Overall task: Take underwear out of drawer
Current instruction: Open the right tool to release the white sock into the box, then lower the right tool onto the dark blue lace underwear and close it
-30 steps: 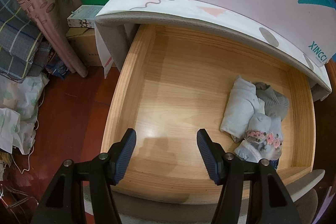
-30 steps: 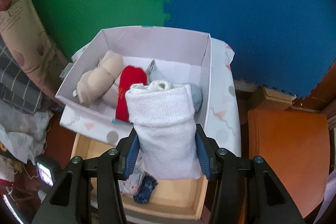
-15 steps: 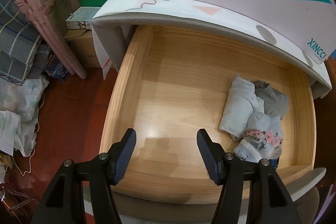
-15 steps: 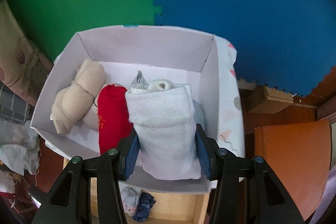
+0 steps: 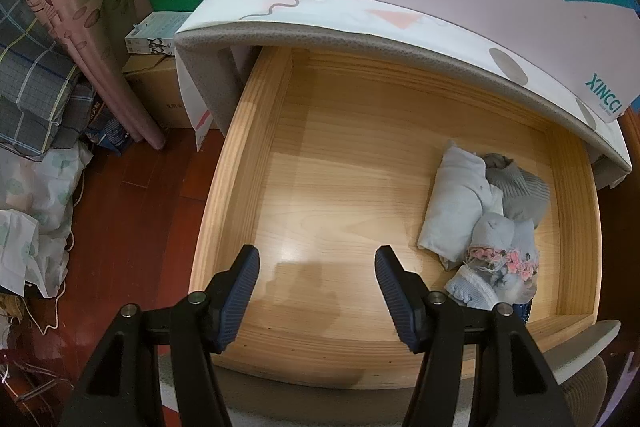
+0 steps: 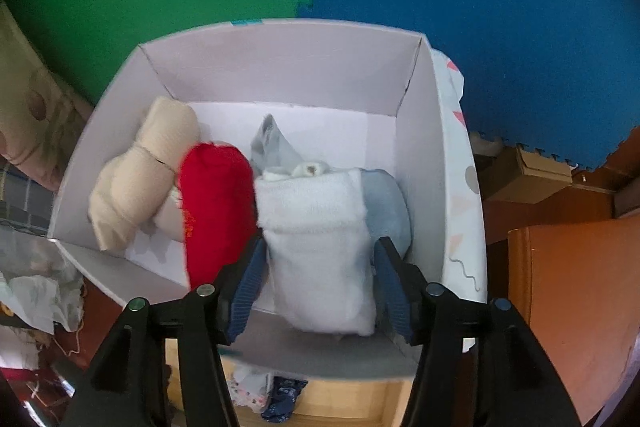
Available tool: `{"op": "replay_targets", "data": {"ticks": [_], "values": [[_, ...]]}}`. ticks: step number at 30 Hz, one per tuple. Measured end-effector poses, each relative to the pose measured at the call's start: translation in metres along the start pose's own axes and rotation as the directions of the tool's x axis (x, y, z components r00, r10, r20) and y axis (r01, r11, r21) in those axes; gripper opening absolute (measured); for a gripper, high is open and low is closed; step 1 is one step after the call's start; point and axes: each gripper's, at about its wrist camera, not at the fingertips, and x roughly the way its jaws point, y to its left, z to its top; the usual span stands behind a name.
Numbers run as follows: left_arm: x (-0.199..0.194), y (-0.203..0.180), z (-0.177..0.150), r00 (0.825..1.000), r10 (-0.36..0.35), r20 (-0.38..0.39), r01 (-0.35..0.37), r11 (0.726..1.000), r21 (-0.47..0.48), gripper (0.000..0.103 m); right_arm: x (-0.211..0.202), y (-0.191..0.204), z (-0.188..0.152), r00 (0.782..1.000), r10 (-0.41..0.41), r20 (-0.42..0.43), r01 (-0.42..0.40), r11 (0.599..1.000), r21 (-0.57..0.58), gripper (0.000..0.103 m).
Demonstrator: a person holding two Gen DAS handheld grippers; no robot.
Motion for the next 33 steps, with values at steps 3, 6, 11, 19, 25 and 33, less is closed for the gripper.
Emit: {"op": "replay_targets", "data": {"ticks": [3, 6, 11, 19, 25, 33], "values": [[0.0, -0.001, 0.0, 1.0, 0.002, -0.002, -0.002, 1.0, -0.002, 0.062, -0.025, 0.001, -0.009, 0.999, 0.02, 0.026, -0.02, 1.0, -0.02, 0.055], [0.001, -0.002, 0.0, 1.0, 0.008, -0.004, -0.008, 1.0, 0.001, 0.062, -0.05, 0.003, -0.028, 0.999, 0.043, 0.034, -0.041, 0.998, -0.054, 0.058], [0.002, -0.004, 0.0, 1.0, 0.022, -0.007, -0.022, 1.0, 0.005, 0.062, -0.069, 0.007, -0.075, 0.997, 0.074, 0.004, -0.073, 0.986, -0.151, 0.062], [0.002, -0.001, -0.001, 0.999, 0.041, -0.009, -0.041, 0.999, 0.002, 0.062, -0.007, 0.017, -0.156, 0.974, 0.067, -0.215, -0.115, 0.968, -0.221, 0.063], [0.0, 0.0, -0.001, 0.999, 0.035, -0.008, -0.035, 0.999, -0.009, 0.062, 0.074, 0.021, -0.196, 0.91, 0.075, -0.407, -0.151, 0.976, -0.158, 0.063], [0.0, -0.001, 0.0, 1.0, 0.017, -0.003, -0.017, 1.0, 0.0, 0.062, 0.138, 0.042, -0.215, 0.857, 0.051, -0.513, -0.149, 0.977, -0.151, 0.063]]}}
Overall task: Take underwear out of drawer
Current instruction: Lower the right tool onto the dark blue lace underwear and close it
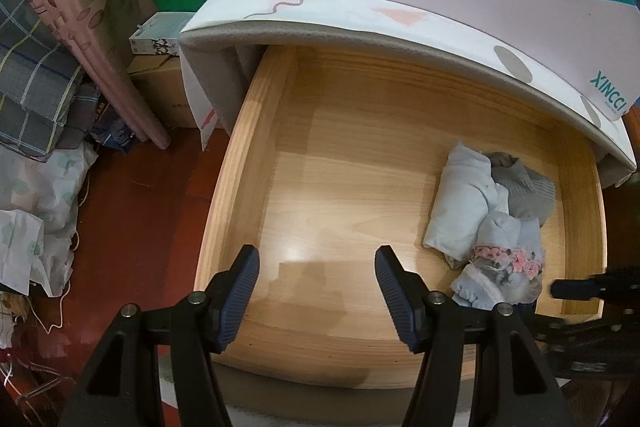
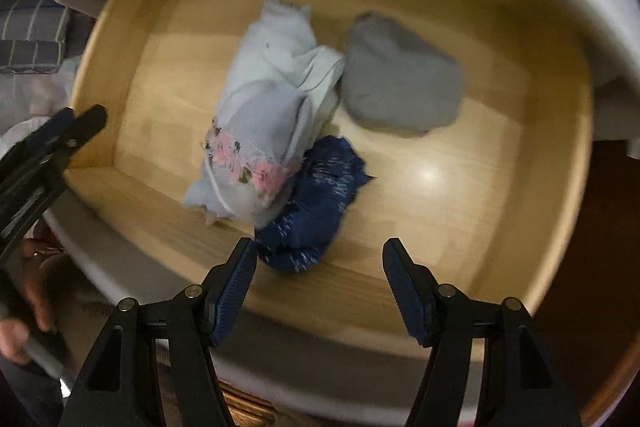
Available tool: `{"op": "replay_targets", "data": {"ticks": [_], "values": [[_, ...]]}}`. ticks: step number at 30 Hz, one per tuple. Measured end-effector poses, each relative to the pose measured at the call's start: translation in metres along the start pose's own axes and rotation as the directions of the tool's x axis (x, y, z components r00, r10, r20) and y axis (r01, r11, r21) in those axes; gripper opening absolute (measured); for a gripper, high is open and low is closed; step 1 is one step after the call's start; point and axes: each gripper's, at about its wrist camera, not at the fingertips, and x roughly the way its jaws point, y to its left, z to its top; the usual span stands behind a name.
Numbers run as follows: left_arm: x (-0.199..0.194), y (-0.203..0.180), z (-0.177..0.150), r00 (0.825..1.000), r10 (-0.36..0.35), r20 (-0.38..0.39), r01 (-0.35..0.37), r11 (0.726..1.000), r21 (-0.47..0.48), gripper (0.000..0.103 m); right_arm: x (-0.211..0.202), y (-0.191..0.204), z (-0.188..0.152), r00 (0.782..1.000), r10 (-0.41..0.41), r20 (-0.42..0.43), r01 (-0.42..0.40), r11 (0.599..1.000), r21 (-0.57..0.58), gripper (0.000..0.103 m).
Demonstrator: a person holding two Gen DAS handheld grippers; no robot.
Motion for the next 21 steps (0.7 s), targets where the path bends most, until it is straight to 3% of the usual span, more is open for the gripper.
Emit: {"op": "replay_targets", "data": {"ticks": [8, 11, 15, 21], "values": [[0.0, 0.001, 0.0, 1.0, -0.016, 0.0, 0.016, 1.0, -0.003, 0.062, 0.034, 0.019, 0.017, 0.999, -0.028, -0.046, 0.027, 0.999, -0.027, 0.062], [0.001, 0.001, 0.0, 1.0, -0.019, -0.002, 0.019, 1.0, -0.003, 0.062, 0.041, 0.029, 0.019, 0.996, -0.078, -0.051, 0.074, 0.995, -0.07, 0.06], [0.001, 0.002, 0.001, 1.0, -0.023, -0.002, 0.023, 1.0, -0.005, 0.062, 0.044, 0.03, 0.019, 0.994, -0.098, -0.048, 0.095, 0.993, -0.071, 0.043], [0.002, 0.001, 0.001, 1.0, -0.018, -0.001, 0.018, 1.0, -0.002, 0.062, 0.035, -0.002, 0.01, 0.99, -0.137, -0.039, 0.137, 0.991, -0.01, 0.032]]}}
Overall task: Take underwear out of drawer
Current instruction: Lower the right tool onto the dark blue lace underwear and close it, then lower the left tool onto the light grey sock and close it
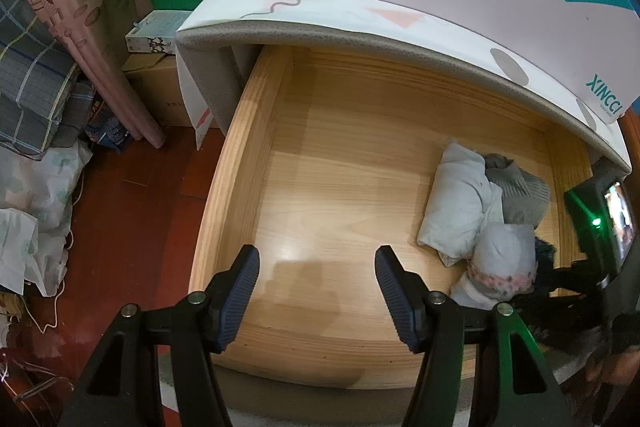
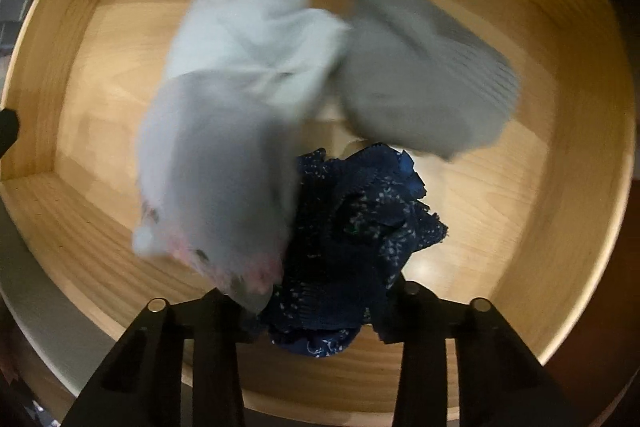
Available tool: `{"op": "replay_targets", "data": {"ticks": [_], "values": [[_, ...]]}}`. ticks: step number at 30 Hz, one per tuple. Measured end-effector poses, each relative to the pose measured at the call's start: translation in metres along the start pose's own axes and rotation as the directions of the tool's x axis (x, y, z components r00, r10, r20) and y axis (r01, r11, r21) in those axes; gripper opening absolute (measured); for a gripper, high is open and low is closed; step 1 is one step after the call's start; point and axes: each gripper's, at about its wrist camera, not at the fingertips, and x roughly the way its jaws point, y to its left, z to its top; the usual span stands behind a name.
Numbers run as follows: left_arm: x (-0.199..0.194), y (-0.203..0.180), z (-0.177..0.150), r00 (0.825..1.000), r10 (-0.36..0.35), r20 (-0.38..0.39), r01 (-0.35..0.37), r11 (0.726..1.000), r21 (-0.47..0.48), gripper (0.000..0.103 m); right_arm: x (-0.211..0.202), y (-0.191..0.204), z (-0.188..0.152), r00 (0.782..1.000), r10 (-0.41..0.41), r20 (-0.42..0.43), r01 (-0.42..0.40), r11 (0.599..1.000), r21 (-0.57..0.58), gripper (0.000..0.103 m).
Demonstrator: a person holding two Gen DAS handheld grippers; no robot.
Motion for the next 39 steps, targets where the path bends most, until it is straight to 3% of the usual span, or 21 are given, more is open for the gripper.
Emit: {"op": "replay_targets", "data": {"ticks": [13, 23, 25, 30, 34, 39], "values": [[0.001, -0.01, -0.002, 1.0, 0.024, -0.01, -0.024, 0.999, 0.025, 0.062, 0.0, -0.049, -0.036, 0.999, -0.035, -0.018, 0.037, 0.997, 0.071, 0.029], [-0.001, -0.023, -0.003, 0.999, 0.033, -0.027, -0.031, 0.996, 0.079, 0.062, 0.0, -0.063, -0.058, 0.998, -0.057, 0.009, 0.055, 0.99, 0.128, 0.023], [0.0, -0.029, -0.004, 0.999, 0.013, -0.051, -0.009, 0.997, 0.078, 0.062, 0.001, -0.067, -0.06, 0.998, -0.061, 0.013, 0.059, 0.989, 0.134, 0.023], [-0.001, -0.059, -0.011, 0.989, -0.118, -0.089, 0.124, 0.99, 0.067, 0.062, 0.002, -0.062, -0.057, 0.998, -0.058, 0.026, 0.054, 0.988, 0.146, 0.023], [-0.004, -0.092, -0.012, 0.983, -0.153, -0.1, 0.164, 0.979, 0.117, 0.062, -0.004, -0.072, -0.044, 0.998, -0.051, 0.033, 0.046, 0.989, 0.143, 0.023], [0.005, -0.111, -0.006, 0.97, -0.198, -0.142, 0.208, 0.976, 0.062, 0.062, -0.01, -0.079, -0.049, 0.998, -0.035, 0.046, 0.028, 0.989, 0.144, 0.023]]}}
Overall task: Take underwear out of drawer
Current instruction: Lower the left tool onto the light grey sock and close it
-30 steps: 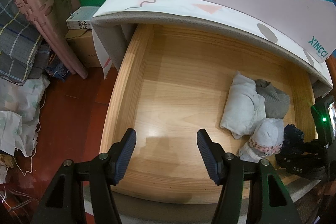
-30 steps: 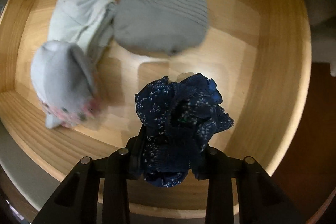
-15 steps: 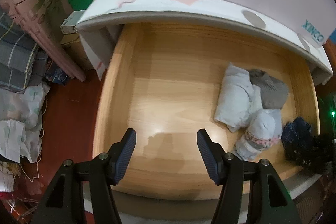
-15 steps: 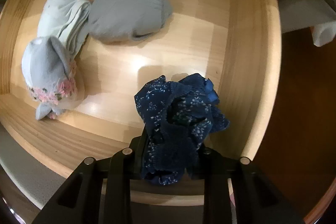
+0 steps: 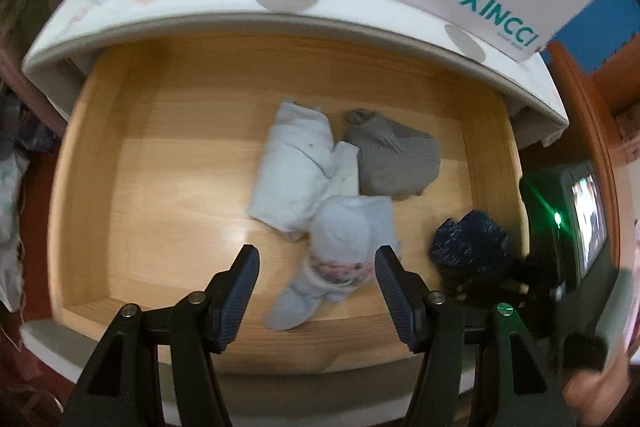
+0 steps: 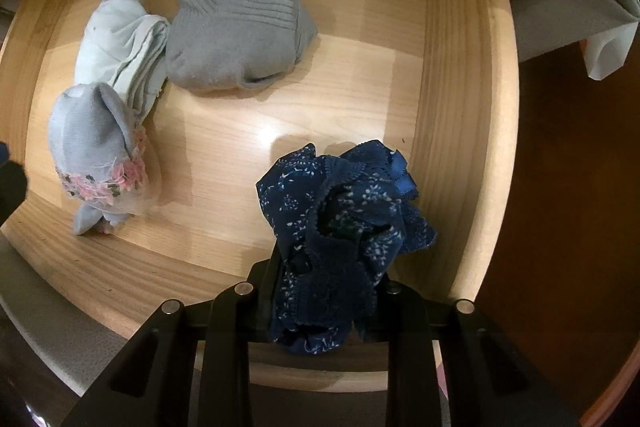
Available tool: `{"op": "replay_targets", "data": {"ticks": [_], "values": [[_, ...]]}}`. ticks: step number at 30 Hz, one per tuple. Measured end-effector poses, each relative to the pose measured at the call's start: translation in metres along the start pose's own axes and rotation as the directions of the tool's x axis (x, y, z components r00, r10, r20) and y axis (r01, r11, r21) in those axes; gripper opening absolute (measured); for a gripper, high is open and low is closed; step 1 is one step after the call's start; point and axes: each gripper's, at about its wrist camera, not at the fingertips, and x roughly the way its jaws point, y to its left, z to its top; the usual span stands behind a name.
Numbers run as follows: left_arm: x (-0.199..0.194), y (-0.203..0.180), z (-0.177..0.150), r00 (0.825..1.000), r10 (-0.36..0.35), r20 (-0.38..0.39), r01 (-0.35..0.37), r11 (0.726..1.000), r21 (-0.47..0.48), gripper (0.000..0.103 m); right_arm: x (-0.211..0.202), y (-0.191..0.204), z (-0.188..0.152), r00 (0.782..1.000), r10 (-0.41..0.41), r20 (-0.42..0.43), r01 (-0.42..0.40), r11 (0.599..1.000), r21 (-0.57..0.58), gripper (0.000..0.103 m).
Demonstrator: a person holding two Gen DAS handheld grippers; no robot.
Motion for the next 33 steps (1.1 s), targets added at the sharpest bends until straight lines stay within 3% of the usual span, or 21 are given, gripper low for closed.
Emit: {"op": "replay_targets", "data": {"ticks": [3, 11, 19, 22, 25, 33], "values": [[0.012, -0.005, 0.003, 0.999, -0.008, -0.043, 0.007, 1.0, -0.025, 0.063, -0.008, -0.008, -0.004, 1.0, 0.012, 0.007, -0.012, 1.0, 0.005, 0.023], [0.03, -0.021, 0.009, 0.998, -0.019, -0.067, 0.015, 0.998, -0.065, 0.066, -0.017, -0.013, -0.004, 1.0, 0.011, 0.007, -0.011, 1.0, -0.004, 0.024], [0.053, -0.023, 0.015, 0.992, 0.053, -0.117, -0.064, 0.994, -0.093, 0.066, -0.016, -0.012, -0.004, 1.0, 0.012, 0.008, -0.012, 1.0, -0.004, 0.024], [0.052, -0.022, 0.016, 0.991, 0.071, -0.117, -0.079, 0.995, -0.063, 0.066, -0.015, -0.011, -0.003, 1.0, 0.014, 0.01, -0.014, 1.0, 0.0, 0.024], [0.051, -0.021, 0.016, 0.991, 0.072, -0.11, -0.076, 0.997, -0.026, 0.048, -0.015, -0.011, -0.003, 1.0, 0.019, 0.013, -0.019, 1.0, 0.003, 0.024], [0.049, -0.02, 0.014, 0.993, 0.06, -0.098, -0.06, 0.998, 0.001, 0.028, -0.017, -0.015, -0.002, 0.999, 0.028, 0.018, -0.028, 1.0, 0.008, 0.024]]}}
